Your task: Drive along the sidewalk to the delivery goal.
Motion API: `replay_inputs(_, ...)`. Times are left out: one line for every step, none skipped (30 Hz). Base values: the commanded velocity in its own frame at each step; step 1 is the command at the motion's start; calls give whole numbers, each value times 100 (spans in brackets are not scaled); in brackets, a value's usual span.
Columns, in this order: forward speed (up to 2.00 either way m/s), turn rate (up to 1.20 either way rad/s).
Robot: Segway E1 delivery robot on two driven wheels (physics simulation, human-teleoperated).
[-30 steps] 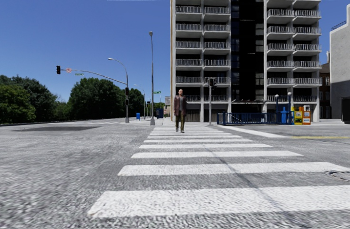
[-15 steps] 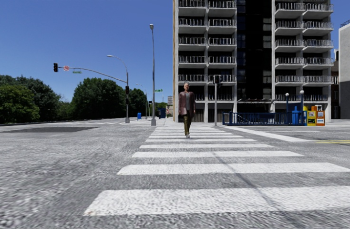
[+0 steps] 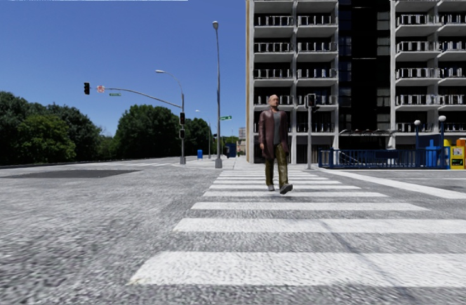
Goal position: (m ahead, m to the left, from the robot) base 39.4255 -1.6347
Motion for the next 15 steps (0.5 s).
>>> replay_inputs(200, 0)
replay_inputs(200, 0)
replay_inputs(200, 0)
replay_inputs(200, 0)
replay_inputs(200, 0)
replay_inputs(200, 0)
replay_inputs(200, 0)
replay_inputs(200, 0)
replay_inputs(200, 0)
replay_inputs(200, 0)
replay_inputs(200, 0)
replay_inputs(200, 0)
replay_inputs(200, 0)
replay_inputs(200, 0)
replay_inputs(200, 0)
